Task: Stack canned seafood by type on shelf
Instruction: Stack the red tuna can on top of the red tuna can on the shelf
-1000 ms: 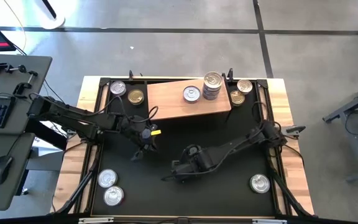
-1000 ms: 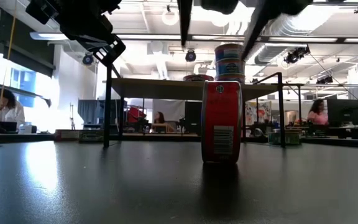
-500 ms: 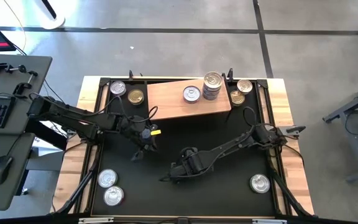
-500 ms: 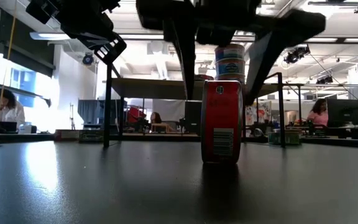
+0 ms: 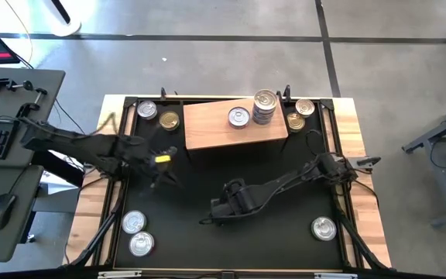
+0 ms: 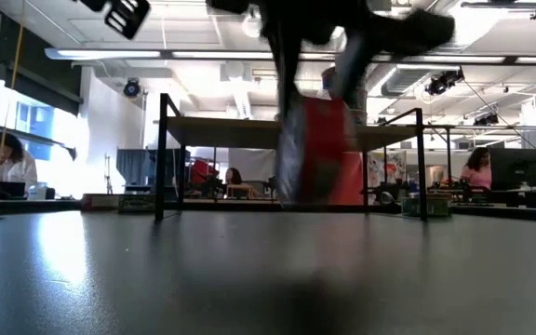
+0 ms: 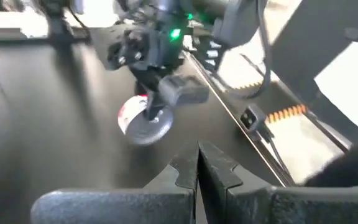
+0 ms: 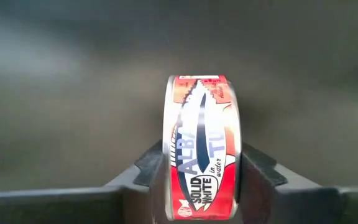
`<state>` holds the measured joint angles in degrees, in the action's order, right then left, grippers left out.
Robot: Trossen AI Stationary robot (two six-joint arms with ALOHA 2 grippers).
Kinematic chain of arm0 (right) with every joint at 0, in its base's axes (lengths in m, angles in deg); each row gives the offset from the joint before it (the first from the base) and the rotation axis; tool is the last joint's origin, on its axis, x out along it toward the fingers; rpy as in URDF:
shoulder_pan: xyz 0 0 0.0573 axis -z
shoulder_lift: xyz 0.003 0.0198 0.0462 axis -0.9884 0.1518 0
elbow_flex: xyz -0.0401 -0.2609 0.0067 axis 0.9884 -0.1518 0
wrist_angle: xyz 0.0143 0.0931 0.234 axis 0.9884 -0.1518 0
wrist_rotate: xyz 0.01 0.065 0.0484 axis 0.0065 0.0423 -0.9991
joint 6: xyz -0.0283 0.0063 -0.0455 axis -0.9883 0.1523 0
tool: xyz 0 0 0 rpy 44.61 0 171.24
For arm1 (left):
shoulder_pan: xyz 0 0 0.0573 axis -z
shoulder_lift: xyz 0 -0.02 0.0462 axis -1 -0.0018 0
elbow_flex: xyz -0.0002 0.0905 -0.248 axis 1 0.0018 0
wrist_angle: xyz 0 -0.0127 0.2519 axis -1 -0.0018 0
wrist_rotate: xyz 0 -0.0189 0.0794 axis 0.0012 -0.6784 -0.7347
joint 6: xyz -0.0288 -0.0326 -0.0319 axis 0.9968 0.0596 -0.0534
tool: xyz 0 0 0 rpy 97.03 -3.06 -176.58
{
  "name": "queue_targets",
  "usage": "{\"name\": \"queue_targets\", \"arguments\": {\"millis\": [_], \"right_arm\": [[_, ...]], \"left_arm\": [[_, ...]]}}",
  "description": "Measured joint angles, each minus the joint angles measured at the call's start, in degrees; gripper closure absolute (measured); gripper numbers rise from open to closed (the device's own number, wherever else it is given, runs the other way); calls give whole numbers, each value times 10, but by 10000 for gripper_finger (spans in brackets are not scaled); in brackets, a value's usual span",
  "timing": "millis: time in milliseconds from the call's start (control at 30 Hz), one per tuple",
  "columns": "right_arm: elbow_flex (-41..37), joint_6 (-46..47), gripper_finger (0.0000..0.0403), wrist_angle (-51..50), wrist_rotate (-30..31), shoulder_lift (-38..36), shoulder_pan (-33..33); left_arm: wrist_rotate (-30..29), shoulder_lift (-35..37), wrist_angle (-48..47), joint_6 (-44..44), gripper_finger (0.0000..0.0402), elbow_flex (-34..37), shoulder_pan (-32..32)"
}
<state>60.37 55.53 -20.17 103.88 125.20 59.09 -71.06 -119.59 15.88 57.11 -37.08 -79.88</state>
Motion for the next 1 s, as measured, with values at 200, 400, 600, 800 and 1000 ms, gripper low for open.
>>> {"name": "queue_targets", "arguments": {"millis": [200,400,600,800,1000], "right_arm": [[62,24,283,-19,254,-64,19],[86,20,283,-54,356,-81,98],[85,-10,283,-31,388,-81,179],[85,10,283,-62,385,-77,198],[85,118,283,-132,447,-77,199]], "left_arm": [[-32,76,-13,0,401,0,-1],[-36,76,-12,-2,401,0,-7],[-35,68,-16,37,401,0,-4],[-35,68,-20,47,401,0,-4],[-35,68,-19,59,401,0,-4]]}}
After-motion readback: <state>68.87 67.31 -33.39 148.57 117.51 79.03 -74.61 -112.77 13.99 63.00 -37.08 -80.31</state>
